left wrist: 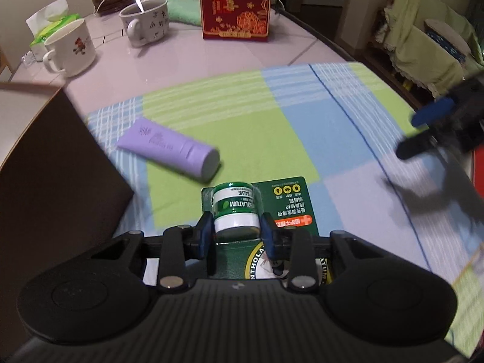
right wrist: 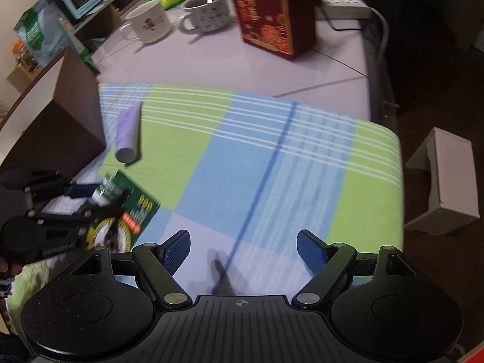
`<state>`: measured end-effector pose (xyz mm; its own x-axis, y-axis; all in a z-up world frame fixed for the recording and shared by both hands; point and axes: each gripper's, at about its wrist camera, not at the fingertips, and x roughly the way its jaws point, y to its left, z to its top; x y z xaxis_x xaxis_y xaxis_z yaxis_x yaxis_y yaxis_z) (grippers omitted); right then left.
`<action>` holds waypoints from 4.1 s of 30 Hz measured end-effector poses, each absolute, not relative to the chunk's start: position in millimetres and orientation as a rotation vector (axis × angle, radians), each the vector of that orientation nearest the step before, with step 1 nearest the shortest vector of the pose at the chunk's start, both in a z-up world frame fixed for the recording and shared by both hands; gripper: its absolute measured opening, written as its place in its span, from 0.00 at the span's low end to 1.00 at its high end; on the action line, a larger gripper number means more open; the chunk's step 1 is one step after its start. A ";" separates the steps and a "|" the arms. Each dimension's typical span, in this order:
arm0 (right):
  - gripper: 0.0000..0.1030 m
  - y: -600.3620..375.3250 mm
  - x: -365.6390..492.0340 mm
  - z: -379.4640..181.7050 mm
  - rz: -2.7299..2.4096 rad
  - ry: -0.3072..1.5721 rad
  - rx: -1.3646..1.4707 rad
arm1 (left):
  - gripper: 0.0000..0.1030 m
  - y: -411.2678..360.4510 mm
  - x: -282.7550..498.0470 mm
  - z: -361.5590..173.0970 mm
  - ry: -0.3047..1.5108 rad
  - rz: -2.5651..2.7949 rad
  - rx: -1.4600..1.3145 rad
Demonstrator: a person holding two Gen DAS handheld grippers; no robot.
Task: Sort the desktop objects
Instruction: 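Grasp the green ointment jar card with the left tool while the right tool grasps the purple tube, then carry the ointment card and purple tube with both tools over the brown box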
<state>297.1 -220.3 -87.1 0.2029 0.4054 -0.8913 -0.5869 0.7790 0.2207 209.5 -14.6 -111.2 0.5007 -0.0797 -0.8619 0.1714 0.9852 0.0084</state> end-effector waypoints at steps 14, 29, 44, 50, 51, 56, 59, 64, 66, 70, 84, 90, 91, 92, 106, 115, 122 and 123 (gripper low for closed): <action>0.78 -105.1 295.8 -96.1 0.939 1.093 -0.280 | 0.28 47.5 138.6 -106.4 1.090 0.005 0.007; 0.27 -43.8 297.0 -128.8 0.985 1.003 -0.430 | 0.29 78.8 118.8 -104.4 1.104 0.111 -0.070; 0.79 -119.5 244.2 -112.0 0.897 1.062 -0.423 | 0.40 83.2 113.3 -106.8 1.116 0.113 -0.087; 0.59 -91.6 235.9 -129.7 0.910 1.011 -0.542 | 0.39 80.3 118.5 -109.8 1.098 0.105 -0.059; 0.52 -90.8 233.7 -131.6 0.904 1.012 -0.545 | 0.39 79.9 117.2 -109.8 1.094 0.103 -0.055; 0.30 -97.8 216.0 -121.8 0.909 1.007 -0.549 | 0.34 74.8 107.1 -108.6 1.103 0.072 -0.046; 0.30 -102.4 205.1 -115.5 0.913 1.004 -0.555 | 0.34 70.1 100.4 -105.4 1.109 0.047 -0.042; 0.30 -110.0 186.8 -104.9 0.920 1.001 -0.565 | 0.34 64.6 87.0 -86.8 1.077 0.031 -0.014; 0.30 -113.1 179.5 -100.7 0.923 0.999 -0.569 | 0.34 65.7 80.8 -75.8 1.058 0.029 -0.002; 0.30 -115.8 170.8 -84.9 0.931 0.972 -0.568 | 0.34 67.5 68.5 -51.5 1.024 0.036 0.027; 0.30 -91.7 149.2 -25.9 0.999 0.865 -0.578 | 0.34 112.7 32.2 42.6 0.900 0.051 0.094; 0.30 -69.8 147.5 2.7 1.051 0.858 -0.513 | 0.34 146.7 24.4 70.8 0.860 0.047 0.103; 0.30 -65.9 148.3 7.9 1.062 0.859 -0.497 | 0.34 153.3 23.8 74.4 0.855 0.050 0.106; 0.30 -61.7 149.4 13.1 1.072 0.860 -0.481 | 0.34 160.5 23.3 77.6 0.850 0.054 0.108; 0.30 35.4 173.7 48.2 1.121 0.823 -0.418 | 0.34 248.9 56.5 78.5 0.856 0.041 0.173; 0.30 72.6 194.9 41.7 1.110 0.856 -0.411 | 0.34 258.2 91.9 54.5 0.877 -0.080 0.178; 0.30 81.7 212.1 27.6 1.075 0.903 -0.408 | 0.34 243.0 122.0 27.6 0.912 -0.190 0.226; 0.30 82.2 214.7 25.3 1.069 0.909 -0.408 | 0.34 240.4 126.1 23.0 0.918 -0.204 0.236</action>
<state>214.7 82.2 25.3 0.1782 0.5726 -0.8002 -0.8819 0.4536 0.1282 126.1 240.4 23.0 0.5909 -0.0739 -0.8033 0.2739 0.9550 0.1137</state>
